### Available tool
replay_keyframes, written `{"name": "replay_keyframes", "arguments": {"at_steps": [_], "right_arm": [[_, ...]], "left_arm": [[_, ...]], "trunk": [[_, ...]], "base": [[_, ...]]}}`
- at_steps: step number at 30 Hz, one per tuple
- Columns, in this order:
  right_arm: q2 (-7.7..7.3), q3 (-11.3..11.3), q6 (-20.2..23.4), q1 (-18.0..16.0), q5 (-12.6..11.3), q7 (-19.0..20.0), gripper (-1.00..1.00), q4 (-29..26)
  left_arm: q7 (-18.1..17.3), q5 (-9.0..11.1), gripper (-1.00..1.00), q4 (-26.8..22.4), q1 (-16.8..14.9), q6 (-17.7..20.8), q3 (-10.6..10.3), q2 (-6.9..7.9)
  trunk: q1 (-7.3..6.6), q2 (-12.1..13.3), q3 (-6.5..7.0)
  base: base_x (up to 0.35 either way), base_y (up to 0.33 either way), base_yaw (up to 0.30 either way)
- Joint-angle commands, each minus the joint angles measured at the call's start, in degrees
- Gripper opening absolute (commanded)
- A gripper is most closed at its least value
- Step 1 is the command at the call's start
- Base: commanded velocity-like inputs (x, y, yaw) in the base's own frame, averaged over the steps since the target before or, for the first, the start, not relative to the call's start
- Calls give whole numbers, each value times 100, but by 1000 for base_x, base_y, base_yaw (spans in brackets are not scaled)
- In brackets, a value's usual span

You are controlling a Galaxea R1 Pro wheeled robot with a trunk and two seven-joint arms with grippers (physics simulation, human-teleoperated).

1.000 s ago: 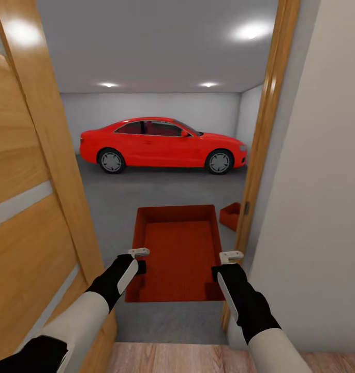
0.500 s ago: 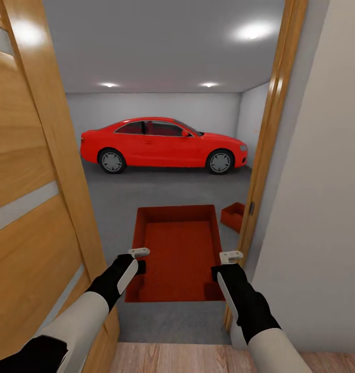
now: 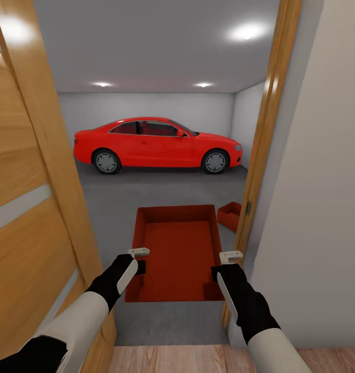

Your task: Move the two storage containers from the living room to the garage. In the garage, place one container on the floor and stack the other container on top of it (either order is fine).

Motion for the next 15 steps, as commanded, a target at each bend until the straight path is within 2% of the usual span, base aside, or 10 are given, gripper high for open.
{"name": "replay_keyframes", "arguments": {"at_steps": [1, 15], "right_arm": [[132, 228, -22, 5, -189, 21, -100, 9], [132, 230, -22, 5, -189, 21, -100, 9]], "left_arm": [[-9, -169, -100, -11, -1, -62, 12, -151], [-9, -169, -100, -11, -1, -67, 12, -150]], "trunk": [[0, 0, 0], [0, 0, 0]], "base": [[200, 0, -7], [300, 0, -1]]}}
